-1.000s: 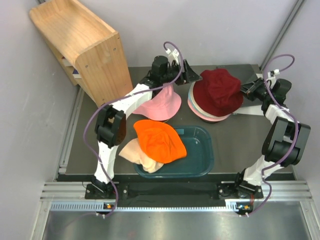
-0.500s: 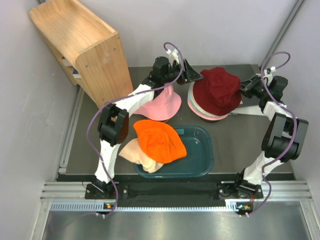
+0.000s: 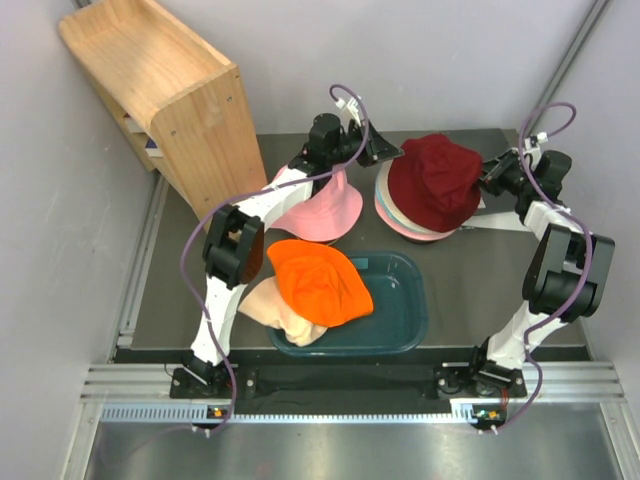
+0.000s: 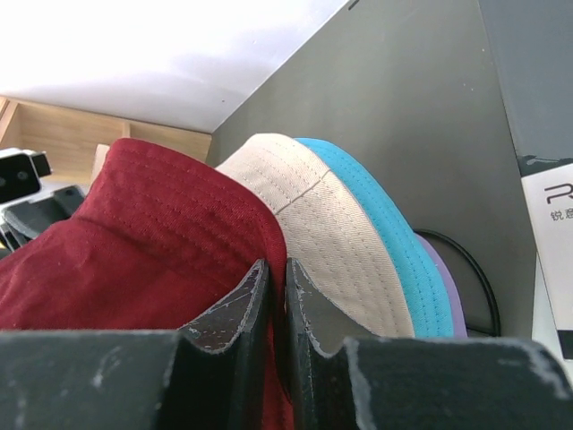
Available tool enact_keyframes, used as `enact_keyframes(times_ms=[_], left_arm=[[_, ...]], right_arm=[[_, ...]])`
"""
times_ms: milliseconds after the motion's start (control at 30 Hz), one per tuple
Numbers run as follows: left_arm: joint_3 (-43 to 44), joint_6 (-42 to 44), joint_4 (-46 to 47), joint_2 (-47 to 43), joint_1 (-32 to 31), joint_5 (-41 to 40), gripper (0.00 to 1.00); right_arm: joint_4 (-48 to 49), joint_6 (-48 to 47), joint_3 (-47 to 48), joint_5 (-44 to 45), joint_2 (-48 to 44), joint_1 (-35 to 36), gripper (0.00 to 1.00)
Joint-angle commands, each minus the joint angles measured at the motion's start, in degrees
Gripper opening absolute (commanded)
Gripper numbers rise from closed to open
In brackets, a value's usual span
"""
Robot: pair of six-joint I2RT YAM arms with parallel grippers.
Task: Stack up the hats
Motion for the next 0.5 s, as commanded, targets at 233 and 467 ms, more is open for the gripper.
enact_keyframes(times_ms=[233, 467], left_arm=[[-2.16, 2.14, -2.83, -3.67, 1.86, -3.34, 0.0], [-3.4, 11.44, -10.82, -5.0, 2.22, -6.59, 0.0]], right_arm=[[-0.84, -2.67, 2.17, 1.04, -0.95, 1.27, 0.13], [-0.93, -3.2, 2.08, 2.18, -0.69, 1.19, 0.12]])
